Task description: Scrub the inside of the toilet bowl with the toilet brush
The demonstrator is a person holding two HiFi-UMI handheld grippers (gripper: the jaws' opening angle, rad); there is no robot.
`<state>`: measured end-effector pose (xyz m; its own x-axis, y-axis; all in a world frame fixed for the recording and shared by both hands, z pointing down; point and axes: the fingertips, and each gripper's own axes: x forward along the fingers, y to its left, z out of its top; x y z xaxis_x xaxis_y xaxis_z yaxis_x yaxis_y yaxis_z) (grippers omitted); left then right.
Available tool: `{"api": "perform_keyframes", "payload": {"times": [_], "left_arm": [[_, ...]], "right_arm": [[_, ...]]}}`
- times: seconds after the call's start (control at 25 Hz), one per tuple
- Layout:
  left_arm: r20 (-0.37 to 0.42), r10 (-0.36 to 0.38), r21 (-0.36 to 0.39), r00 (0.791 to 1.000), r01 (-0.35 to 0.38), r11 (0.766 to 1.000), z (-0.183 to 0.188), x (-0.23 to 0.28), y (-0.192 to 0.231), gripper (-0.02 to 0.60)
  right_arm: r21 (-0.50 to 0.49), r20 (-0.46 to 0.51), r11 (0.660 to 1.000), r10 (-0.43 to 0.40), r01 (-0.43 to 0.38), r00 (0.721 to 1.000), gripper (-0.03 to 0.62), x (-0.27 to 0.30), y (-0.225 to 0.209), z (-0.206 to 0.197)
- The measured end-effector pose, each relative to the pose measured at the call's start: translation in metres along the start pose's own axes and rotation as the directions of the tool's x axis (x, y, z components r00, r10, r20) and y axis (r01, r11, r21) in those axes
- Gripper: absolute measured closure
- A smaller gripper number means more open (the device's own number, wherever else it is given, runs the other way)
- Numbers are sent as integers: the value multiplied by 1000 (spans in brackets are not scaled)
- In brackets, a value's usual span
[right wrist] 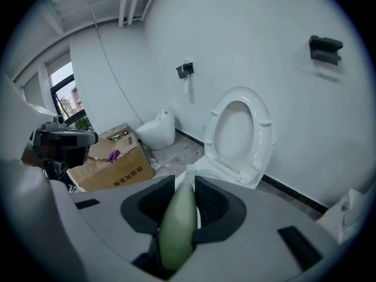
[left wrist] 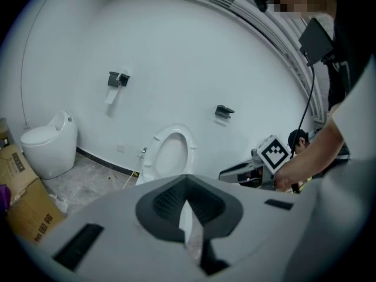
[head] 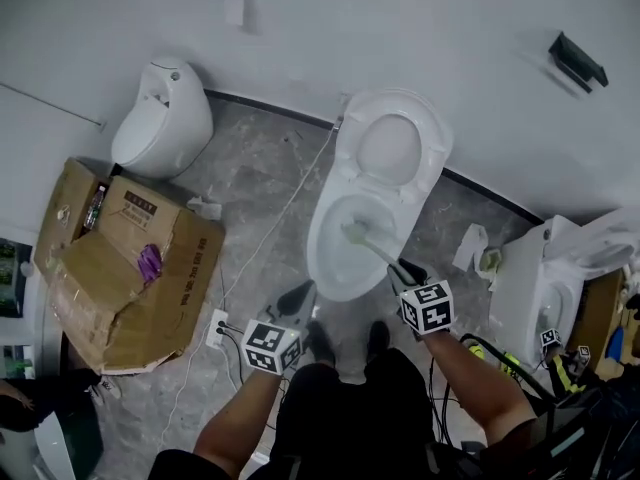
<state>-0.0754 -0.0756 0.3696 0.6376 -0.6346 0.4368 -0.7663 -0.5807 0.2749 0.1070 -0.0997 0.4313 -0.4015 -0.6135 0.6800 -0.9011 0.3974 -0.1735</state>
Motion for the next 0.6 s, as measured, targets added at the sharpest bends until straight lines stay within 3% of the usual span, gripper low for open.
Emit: {"api": "perform_keyframes", "payload": {"times": [0.32, 0.6], "left_arm": [[44, 28, 18, 999, -29, 999, 43, -26, -13, 572], [53, -10, 81, 999, 5, 997, 62, -37, -33, 572]], "right_arm": [[-18, 64, 1000, 12, -11, 998, 482, -51, 18, 43], [-7, 92, 1000, 6, -6, 996, 482, -77, 24, 58]]}}
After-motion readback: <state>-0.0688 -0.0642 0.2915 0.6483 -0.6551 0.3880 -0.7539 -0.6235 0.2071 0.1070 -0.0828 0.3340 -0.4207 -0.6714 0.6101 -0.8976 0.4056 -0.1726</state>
